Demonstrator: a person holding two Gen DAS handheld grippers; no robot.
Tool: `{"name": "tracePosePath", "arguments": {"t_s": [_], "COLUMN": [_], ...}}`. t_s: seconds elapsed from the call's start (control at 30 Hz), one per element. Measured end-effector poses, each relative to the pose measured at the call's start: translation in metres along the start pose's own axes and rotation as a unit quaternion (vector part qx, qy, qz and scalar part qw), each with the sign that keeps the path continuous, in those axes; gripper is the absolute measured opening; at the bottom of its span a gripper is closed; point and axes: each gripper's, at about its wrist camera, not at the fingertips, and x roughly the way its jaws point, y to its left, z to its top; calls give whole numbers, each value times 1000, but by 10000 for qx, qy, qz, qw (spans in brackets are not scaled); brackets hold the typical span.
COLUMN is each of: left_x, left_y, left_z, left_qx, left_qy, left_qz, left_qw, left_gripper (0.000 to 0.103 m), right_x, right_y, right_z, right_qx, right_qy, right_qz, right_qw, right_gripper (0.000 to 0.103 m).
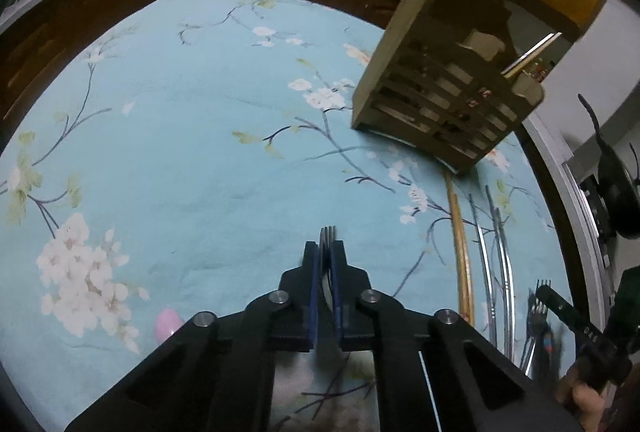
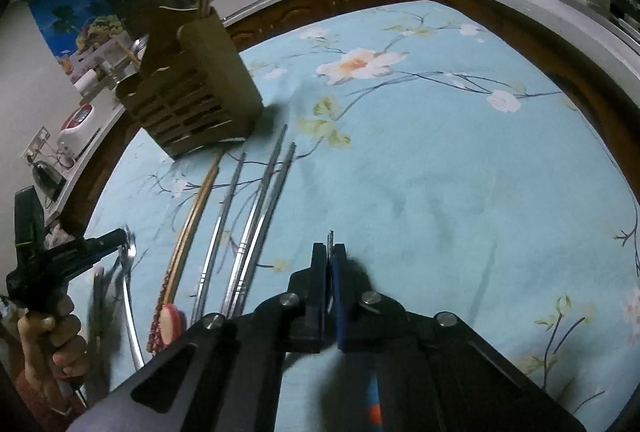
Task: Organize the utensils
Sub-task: 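Close the left tool on the silver fork and lift it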
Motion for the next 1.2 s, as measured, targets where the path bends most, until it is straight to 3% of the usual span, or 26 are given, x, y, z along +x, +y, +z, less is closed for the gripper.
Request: {"name": "tracePosePath", "arguments": {"t_s": [0.57, 1.2], "left_x": [-68, -155], "left_y": [-15, -21], "left_z": [-6, -4], "left_qx": [255, 373], "left_qy": [-604, -1493], "left_qz": [-67, -128], "left_qw": [9978, 9880], "left_gripper": [0, 0], "right_x": [-46, -93], "right_y": [30, 58], "right_z": [17, 42], "right_qx": [-289, -721], "right_qy": [-735, -1560], "right_qz": [196, 130], "right_qw": [9967, 9850], "right_gripper": [2, 2]}}
